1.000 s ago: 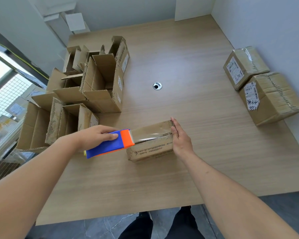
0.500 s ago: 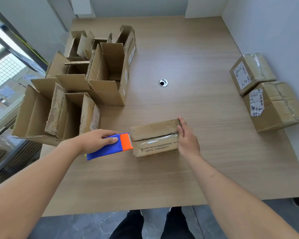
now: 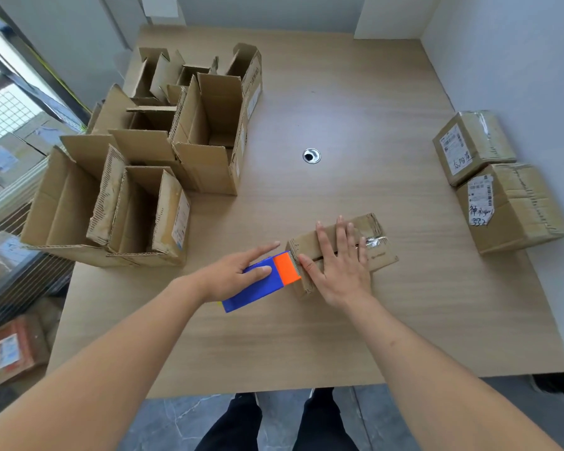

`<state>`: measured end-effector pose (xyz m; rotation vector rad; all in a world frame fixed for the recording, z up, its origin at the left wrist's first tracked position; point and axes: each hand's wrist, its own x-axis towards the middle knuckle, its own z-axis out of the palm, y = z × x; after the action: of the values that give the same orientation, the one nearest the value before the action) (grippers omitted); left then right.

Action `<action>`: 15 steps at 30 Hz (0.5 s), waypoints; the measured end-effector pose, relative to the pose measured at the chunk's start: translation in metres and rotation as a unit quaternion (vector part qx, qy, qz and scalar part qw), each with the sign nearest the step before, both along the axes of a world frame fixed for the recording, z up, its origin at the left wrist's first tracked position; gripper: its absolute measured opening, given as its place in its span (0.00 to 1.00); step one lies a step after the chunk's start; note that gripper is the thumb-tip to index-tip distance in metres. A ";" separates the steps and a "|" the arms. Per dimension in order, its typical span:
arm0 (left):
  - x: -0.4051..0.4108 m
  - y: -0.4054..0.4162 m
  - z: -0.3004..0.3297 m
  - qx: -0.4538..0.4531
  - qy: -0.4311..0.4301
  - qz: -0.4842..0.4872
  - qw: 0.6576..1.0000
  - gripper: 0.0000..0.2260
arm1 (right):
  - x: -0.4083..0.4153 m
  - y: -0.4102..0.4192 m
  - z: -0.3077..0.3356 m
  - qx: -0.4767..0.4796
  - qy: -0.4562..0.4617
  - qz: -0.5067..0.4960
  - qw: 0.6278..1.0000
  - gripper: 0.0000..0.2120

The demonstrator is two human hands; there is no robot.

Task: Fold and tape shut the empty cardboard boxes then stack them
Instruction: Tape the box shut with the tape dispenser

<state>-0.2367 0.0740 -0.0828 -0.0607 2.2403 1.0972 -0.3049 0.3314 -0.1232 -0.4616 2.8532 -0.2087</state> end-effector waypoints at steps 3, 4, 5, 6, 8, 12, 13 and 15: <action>0.008 -0.006 -0.004 0.023 0.019 -0.017 0.999 0.22 | -0.002 -0.001 0.001 0.010 0.001 0.001 1.000 0.38; 0.009 -0.008 -0.004 0.027 0.021 -0.019 0.999 0.22 | -0.002 -0.002 0.001 0.012 0.000 0.001 1.000 0.38; 0.009 -0.009 -0.003 0.027 0.025 -0.021 0.999 0.22 | -0.002 -0.002 0.001 0.013 -0.003 0.003 1.000 0.38; 0.008 -0.010 -0.001 0.023 0.027 -0.025 0.999 0.22 | -0.003 -0.002 0.002 0.016 -0.006 0.004 1.000 0.38; 0.007 -0.014 0.003 0.012 0.032 -0.037 0.999 0.22 | -0.003 -0.001 0.003 0.017 -0.012 0.004 1.000 0.38; 0.011 -0.026 0.006 -0.016 0.025 -0.049 0.998 0.21 | -0.005 -0.002 0.003 0.016 -0.027 0.006 0.999 0.38; 0.012 -0.028 0.007 -0.023 0.019 -0.051 0.998 0.21 | -0.005 -0.002 0.004 0.015 -0.031 0.006 0.999 0.37; 0.012 -0.031 0.008 -0.038 0.011 -0.058 0.998 0.21 | -0.005 -0.002 0.005 0.012 -0.038 0.005 0.999 0.38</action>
<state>-0.2244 0.0432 -0.0745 0.0490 2.2754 0.9564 -0.3101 0.3293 -0.1187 -0.4532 2.7749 -0.1852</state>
